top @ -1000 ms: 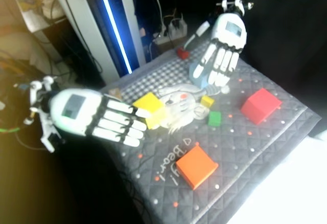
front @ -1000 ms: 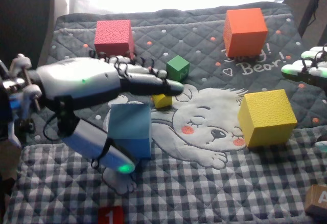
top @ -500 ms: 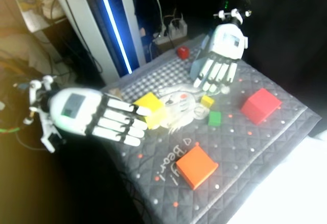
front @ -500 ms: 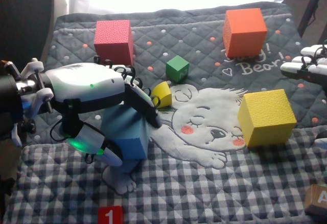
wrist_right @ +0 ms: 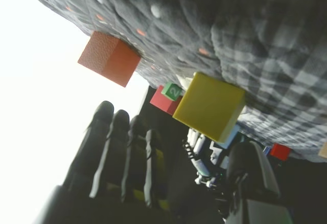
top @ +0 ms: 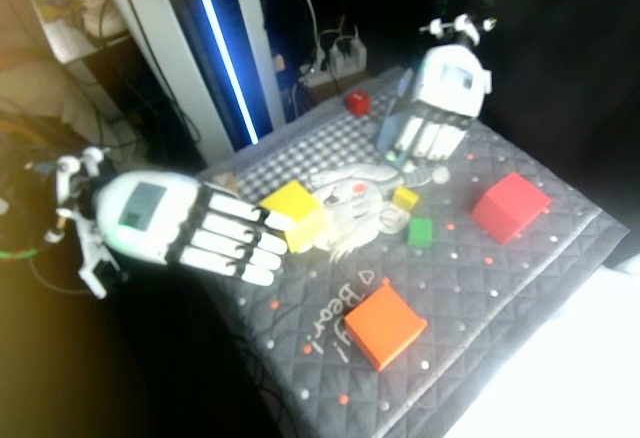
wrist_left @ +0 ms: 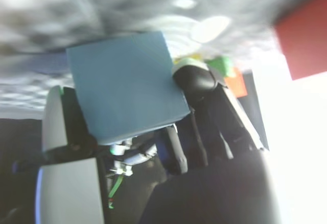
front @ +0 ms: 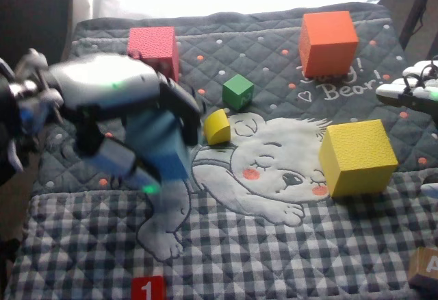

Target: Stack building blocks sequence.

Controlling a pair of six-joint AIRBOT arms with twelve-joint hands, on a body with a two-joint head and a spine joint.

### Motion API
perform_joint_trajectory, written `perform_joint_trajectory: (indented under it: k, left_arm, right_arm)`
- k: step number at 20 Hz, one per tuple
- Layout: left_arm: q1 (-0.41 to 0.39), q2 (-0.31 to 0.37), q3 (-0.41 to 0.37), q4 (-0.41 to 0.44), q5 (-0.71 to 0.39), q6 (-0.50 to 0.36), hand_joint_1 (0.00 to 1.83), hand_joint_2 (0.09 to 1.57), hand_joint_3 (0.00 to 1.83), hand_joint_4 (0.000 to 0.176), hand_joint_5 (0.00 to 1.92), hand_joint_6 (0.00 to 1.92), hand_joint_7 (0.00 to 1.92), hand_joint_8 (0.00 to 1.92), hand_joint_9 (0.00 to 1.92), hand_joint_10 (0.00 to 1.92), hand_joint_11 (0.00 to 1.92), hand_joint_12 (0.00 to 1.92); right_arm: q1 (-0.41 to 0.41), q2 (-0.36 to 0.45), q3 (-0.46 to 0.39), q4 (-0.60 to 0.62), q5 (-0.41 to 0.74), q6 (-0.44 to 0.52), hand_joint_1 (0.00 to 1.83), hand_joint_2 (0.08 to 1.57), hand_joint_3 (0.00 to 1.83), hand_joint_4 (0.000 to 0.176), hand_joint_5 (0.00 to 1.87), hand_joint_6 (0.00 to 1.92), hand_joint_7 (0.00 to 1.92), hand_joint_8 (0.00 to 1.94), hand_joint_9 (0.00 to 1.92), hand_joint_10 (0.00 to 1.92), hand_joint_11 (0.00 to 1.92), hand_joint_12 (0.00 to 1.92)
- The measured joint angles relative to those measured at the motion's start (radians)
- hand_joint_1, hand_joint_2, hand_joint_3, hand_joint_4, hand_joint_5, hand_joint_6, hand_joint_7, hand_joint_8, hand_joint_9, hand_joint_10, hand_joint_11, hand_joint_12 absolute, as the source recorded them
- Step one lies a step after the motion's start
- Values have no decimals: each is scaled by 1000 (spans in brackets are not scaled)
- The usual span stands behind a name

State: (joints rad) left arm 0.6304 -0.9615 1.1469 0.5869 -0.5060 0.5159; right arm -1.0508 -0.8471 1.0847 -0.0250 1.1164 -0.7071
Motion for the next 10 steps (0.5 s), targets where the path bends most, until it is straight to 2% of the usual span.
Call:
perform_joint_trajectory:
  k: [1,2,4,5,6,7,8,9,10]
  left_arm:
    - [-24,7,9,-8,-7,4,1329,1177,0,0,889,1064,777,1370,808,1462,737,1679]
    - [-67,10,35,-26,-15,7,1471,1119,0,0,942,932,837,1144,918,1199,815,1534]
    - [-121,23,56,-34,-22,7,1490,1127,2,0,910,986,818,1143,886,1207,804,1563]
    - [-145,24,68,-34,-19,7,1497,1092,0,0,990,831,920,948,965,1090,867,1534]
    - [-174,24,85,-35,-14,7,1415,1080,0,0,1042,761,978,942,988,1144,868,1366]
    - [-202,24,105,-37,-12,8,1396,1081,0,0,1053,759,990,943,970,1171,826,1327]
    - [-251,16,159,-84,2,9,1385,1075,0,0,1096,687,1000,932,984,1179,834,1333]
    - [-261,14,170,-100,7,12,1385,1077,1,0,1100,667,989,963,982,1180,802,1326]
    - [-270,10,187,-132,14,36,1381,1081,1,0,1075,723,981,975,978,1167,784,1305]
  right_arm:
    - [0,2,0,0,0,0,668,1058,0,83,246,3,353,7,285,11,247,47]
    - [0,3,0,0,1,0,676,1055,0,82,248,3,362,8,306,15,238,42]
    - [0,4,0,-2,0,0,673,1057,0,81,247,2,376,11,331,22,245,44]
    - [0,4,0,1,0,0,641,1064,0,79,255,1,396,5,374,14,293,63]
    - [0,4,0,2,1,0,679,1068,1,66,261,2,405,5,379,9,265,50]
    - [0,4,0,2,2,0,691,1069,1,70,260,1,408,5,377,6,278,55]
    - [0,4,0,2,0,0,706,1069,1,81,255,0,397,0,367,1,322,73]
    - [0,4,0,2,1,0,701,1067,0,82,256,1,388,0,363,0,335,78]
    - [0,4,0,2,2,0,694,1074,2,75,256,1,388,0,365,1,323,73]
